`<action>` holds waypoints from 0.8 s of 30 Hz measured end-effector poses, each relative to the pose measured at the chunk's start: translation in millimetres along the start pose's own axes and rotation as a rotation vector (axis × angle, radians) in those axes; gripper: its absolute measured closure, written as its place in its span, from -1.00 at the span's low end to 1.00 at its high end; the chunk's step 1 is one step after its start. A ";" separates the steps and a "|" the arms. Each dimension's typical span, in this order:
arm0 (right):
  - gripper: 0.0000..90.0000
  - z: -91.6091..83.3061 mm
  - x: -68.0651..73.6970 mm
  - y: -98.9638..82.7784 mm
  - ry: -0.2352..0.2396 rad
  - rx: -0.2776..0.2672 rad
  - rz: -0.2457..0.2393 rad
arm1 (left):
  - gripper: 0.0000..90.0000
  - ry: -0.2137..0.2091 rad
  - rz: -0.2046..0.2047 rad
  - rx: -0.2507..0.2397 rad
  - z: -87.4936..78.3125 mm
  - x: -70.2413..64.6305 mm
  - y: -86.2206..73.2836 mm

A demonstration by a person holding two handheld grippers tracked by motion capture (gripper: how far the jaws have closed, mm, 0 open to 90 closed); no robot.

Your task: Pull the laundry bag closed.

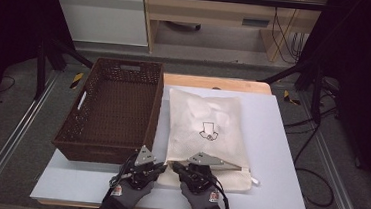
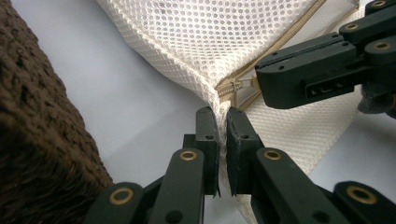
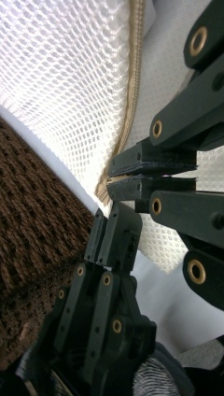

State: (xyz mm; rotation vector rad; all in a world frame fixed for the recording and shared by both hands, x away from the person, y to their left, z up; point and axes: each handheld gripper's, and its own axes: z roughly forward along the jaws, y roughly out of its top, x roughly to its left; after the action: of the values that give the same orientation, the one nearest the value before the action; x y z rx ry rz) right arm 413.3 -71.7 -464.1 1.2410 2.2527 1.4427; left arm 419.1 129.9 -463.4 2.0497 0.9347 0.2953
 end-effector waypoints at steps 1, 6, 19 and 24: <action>0.94 -0.1 -0.6 0.0 -0.001 -0.001 0.003 | 0.80 0.002 0.006 0.000 0.7 0.4 0.5; 0.94 0.5 -1.0 0.4 0.008 0.001 0.010 | 0.76 -0.004 -0.010 -0.007 1.5 3.2 1.5; 0.94 2.4 3.3 -0.9 -0.019 0.004 0.045 | 0.88 0.029 -0.021 -0.028 -1.7 -1.1 -3.3; 0.94 0.9 3.1 0.5 -0.035 0.003 0.052 | 0.87 0.016 -0.024 -0.035 -3.4 -0.7 -2.6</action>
State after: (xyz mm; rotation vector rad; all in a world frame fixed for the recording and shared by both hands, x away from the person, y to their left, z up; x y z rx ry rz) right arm 412.1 -68.7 -463.3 1.3244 2.2172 1.4244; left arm 415.5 132.4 -463.3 2.0052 0.9570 0.3137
